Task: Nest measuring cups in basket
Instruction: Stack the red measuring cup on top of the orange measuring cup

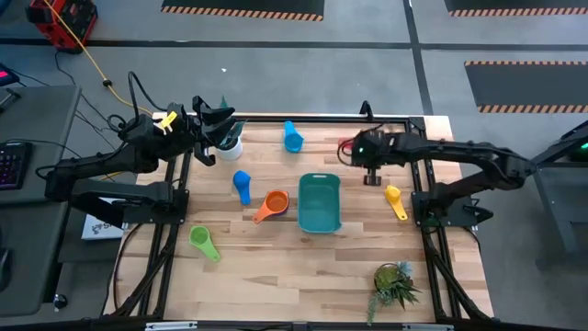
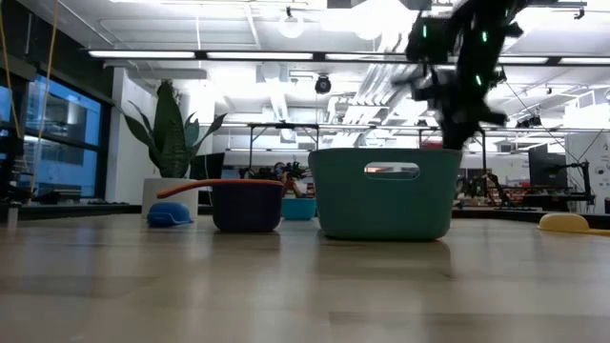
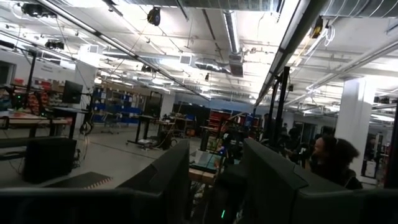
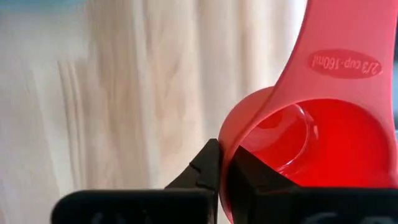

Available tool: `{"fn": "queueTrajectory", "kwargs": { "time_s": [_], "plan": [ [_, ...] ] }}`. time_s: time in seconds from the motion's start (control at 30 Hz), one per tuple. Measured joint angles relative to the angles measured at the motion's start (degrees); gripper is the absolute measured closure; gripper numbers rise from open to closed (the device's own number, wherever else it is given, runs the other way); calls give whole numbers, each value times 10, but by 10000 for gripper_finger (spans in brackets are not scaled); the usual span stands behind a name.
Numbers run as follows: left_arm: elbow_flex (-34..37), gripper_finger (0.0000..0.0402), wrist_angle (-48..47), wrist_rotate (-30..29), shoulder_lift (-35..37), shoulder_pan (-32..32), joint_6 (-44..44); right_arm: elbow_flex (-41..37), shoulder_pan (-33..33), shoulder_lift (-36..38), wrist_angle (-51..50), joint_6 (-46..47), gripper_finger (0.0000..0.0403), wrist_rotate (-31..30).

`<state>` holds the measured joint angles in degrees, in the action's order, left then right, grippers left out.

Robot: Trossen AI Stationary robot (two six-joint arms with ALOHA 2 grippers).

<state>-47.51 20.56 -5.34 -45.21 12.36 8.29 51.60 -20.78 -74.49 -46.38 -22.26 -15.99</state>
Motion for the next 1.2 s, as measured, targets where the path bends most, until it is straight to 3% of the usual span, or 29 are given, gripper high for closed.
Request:
{"fn": "queueTrajectory", "kwargs": {
  "time_s": [0.17, 0.53, 0.87, 1.2],
  "plan": [
    [0, 259, 0, -1, 0, 0, 0, 122, 34, -30, 12, -79, 400, 33],
    [0, 259, 0, -29, 0, 0, 0, 422, 166, -281, -6, -286, 402, 157],
    [0, 259, 0, -28, 0, 0, 0, 602, 219, -473, -75, -278, 402, 164],
    [0, 259, 0, -27, 0, 0, 1, 693, 236, -581, -134, -306, 403, 150]
  ]
}}
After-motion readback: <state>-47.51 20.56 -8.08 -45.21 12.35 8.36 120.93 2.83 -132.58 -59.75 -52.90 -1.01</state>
